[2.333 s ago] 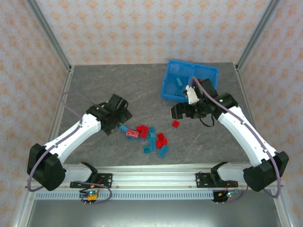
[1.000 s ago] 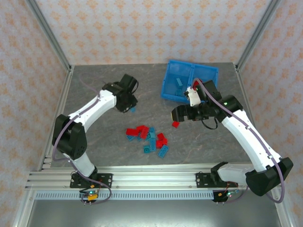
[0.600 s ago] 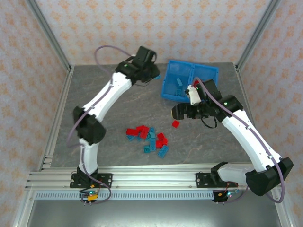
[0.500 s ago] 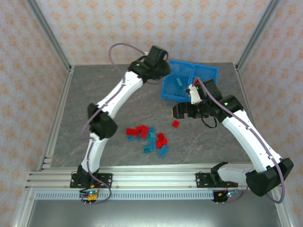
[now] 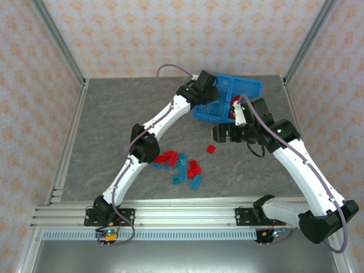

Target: Sort the legos into containers by color

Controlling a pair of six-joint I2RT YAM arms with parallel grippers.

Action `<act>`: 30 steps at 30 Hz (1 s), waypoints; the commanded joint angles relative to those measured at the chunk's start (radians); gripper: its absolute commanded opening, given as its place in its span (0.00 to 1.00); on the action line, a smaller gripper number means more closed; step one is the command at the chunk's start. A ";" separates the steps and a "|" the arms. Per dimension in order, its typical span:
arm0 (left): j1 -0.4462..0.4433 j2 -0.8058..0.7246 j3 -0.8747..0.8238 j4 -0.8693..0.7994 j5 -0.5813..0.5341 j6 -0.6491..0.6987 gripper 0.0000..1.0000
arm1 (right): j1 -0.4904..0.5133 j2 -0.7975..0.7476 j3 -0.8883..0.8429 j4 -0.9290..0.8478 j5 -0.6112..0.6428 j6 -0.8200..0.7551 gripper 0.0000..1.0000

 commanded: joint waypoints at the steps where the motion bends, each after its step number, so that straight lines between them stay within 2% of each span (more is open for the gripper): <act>1: 0.004 -0.031 0.028 0.056 -0.047 0.001 0.48 | 0.006 -0.012 -0.006 -0.018 0.036 -0.005 0.94; 4: 0.004 -0.045 0.041 0.051 -0.047 0.002 0.60 | 0.005 -0.010 -0.008 -0.020 0.035 -0.007 0.94; 8: 0.005 -0.094 0.041 0.014 -0.036 0.039 0.63 | 0.005 -0.003 -0.007 -0.028 0.046 0.005 0.94; 11: 0.005 -0.164 0.036 -0.062 -0.026 0.130 0.63 | 0.005 0.009 -0.014 -0.043 0.075 0.033 0.94; 14: 0.005 -0.278 -0.020 -0.139 -0.024 0.282 0.64 | 0.004 0.020 -0.040 -0.035 0.105 0.102 0.94; 17: 0.004 -0.441 -0.177 -0.169 -0.025 0.484 0.65 | 0.005 0.046 -0.053 -0.020 0.123 0.144 0.93; 19: 0.002 -0.582 -0.340 -0.156 -0.022 0.605 0.69 | 0.004 0.056 -0.058 -0.010 0.139 0.184 0.94; 22: -0.005 -0.802 -0.590 -0.088 -0.034 0.740 0.84 | 0.005 0.105 -0.076 0.006 0.122 0.245 0.94; 24: -0.014 -0.956 -0.789 -0.009 -0.018 0.838 0.98 | 0.005 0.137 -0.098 0.018 0.135 0.300 0.94; 27: -0.032 -1.156 -1.021 0.067 0.035 0.997 1.00 | 0.006 0.226 -0.095 0.009 0.133 0.398 0.93; 30: -0.038 -1.287 -1.149 0.013 0.142 1.163 1.00 | 0.008 0.320 -0.087 0.021 0.106 0.527 0.92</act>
